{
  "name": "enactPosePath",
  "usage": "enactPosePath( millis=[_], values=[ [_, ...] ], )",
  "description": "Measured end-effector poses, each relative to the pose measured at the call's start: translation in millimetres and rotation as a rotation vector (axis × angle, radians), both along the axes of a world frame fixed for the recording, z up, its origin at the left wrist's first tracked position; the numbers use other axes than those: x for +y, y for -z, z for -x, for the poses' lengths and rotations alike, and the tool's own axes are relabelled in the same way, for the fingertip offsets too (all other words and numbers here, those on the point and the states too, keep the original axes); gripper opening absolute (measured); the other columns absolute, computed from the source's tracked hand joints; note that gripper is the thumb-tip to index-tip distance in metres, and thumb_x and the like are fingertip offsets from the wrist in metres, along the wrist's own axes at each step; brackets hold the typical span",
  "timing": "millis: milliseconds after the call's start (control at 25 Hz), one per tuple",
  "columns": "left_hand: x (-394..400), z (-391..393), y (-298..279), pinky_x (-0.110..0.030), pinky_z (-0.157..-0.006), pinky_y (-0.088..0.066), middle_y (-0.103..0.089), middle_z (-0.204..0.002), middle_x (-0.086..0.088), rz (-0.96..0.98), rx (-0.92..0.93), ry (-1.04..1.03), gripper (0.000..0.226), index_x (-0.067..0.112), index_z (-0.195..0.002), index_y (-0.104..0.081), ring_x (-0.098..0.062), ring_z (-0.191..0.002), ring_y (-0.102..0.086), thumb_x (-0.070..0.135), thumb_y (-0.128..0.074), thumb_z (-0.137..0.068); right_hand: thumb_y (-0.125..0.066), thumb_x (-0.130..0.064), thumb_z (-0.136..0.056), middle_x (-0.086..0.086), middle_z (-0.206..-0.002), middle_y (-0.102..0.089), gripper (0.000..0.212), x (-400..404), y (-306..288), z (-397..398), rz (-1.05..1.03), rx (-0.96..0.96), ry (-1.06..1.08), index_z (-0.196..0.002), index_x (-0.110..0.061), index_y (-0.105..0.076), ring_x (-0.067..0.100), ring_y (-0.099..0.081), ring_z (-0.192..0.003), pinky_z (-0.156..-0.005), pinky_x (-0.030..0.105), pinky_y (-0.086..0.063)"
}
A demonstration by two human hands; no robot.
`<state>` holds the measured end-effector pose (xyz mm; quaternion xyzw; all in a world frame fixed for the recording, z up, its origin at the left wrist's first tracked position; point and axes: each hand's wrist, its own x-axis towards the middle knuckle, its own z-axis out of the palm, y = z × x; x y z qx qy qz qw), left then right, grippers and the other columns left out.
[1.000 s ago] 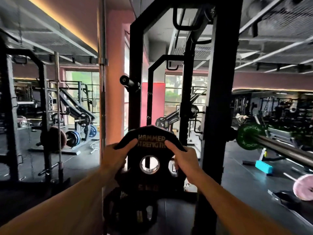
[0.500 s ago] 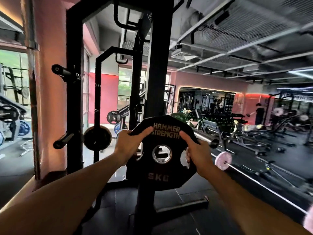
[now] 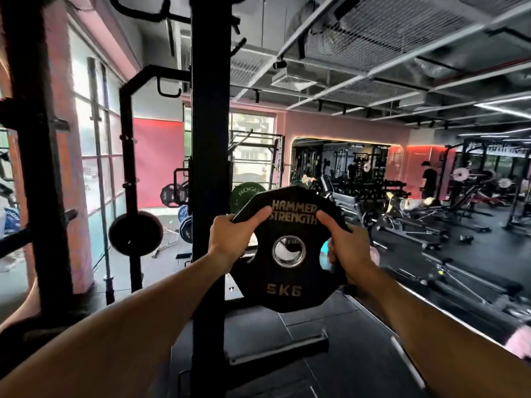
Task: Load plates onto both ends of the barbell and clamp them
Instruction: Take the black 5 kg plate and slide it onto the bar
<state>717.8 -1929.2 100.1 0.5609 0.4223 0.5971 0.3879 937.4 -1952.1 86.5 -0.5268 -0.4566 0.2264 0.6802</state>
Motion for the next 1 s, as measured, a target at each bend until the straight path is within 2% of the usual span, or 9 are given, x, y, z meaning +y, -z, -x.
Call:
enactPosePath(
  millis=[120,280,480,680,800,880,1000],
  values=[
    [21,-26,3,-0.021,-0.046,-0.036,-0.051,-0.037,0.014,-0.006,-0.028,-0.044,0.037,0.015,-0.065,-0.075,0.001,-0.031,-0.045,0.050,-0.086,-0.067,-0.083,-0.053,-0.070,0.005,-0.039,-0.044,0.060,30,2,-24,-0.003,0.028,-0.056,-0.046,-0.012,-0.047,0.019,-0.040,-0.032,-0.046,0.029,-0.037],
    [34,-36,6,-0.023,-0.050,-0.041,-0.060,-0.043,0.011,-0.032,-0.049,-0.116,0.035,0.024,-0.047,-0.070,-0.001,-0.035,-0.053,0.047,-0.086,-0.068,-0.081,-0.046,-0.077,0.003,-0.038,-0.043,0.056,55,8,-35,-0.047,0.017,-0.148,-0.051,-0.009,-0.048,0.017,-0.040,-0.033,-0.044,0.027,-0.037],
    [26,-40,12,-0.021,-0.048,-0.038,-0.059,-0.042,0.011,-0.095,-0.022,-0.196,0.034,0.028,-0.047,-0.070,-0.001,-0.035,-0.050,0.051,-0.087,-0.065,-0.076,-0.045,-0.082,0.002,-0.038,-0.044,0.052,70,14,-40,-0.098,-0.020,-0.214,-0.057,-0.007,-0.051,0.017,-0.041,-0.033,-0.048,0.030,-0.039],
    [38,-42,4,-0.017,-0.041,-0.036,-0.056,-0.039,0.012,-0.045,-0.015,-0.240,0.039,0.021,-0.052,-0.064,-0.001,-0.032,-0.050,0.049,-0.086,-0.068,-0.076,-0.050,-0.080,0.002,-0.037,-0.042,0.055,98,13,-39,-0.078,-0.010,-0.274,-0.052,-0.012,-0.048,0.020,-0.040,-0.034,-0.048,0.031,-0.037],
    [53,-40,5,-0.017,-0.039,-0.036,-0.055,-0.039,0.010,-0.028,-0.024,-0.249,0.039,0.020,-0.054,-0.063,-0.003,-0.032,-0.049,0.048,-0.085,-0.070,-0.076,-0.053,-0.077,0.007,-0.039,-0.043,0.059,117,10,-37,-0.075,-0.038,-0.290,-0.051,-0.008,-0.048,0.021,-0.041,-0.034,-0.047,0.031,-0.038],
    [67,-39,9,-0.020,-0.039,-0.038,-0.056,-0.041,0.008,-0.021,-0.041,-0.264,0.042,0.012,-0.060,-0.067,-0.007,-0.033,-0.049,0.049,-0.085,-0.069,-0.075,-0.052,-0.079,0.009,-0.043,-0.043,0.057,129,7,-37,-0.067,-0.062,-0.317,-0.056,-0.006,-0.051,0.020,-0.041,-0.035,-0.044,0.028,-0.038],
    [90,-37,13,-0.023,-0.038,-0.036,-0.055,-0.045,-0.003,-0.024,-0.093,-0.272,0.055,-0.003,-0.071,-0.068,-0.015,-0.035,-0.045,0.049,-0.085,-0.067,-0.076,-0.048,-0.080,0.008,-0.047,-0.042,0.050,150,3,-37,-0.053,-0.046,-0.385,-0.058,-0.012,-0.050,0.019,-0.040,-0.038,-0.045,0.029,-0.036]
  ],
)
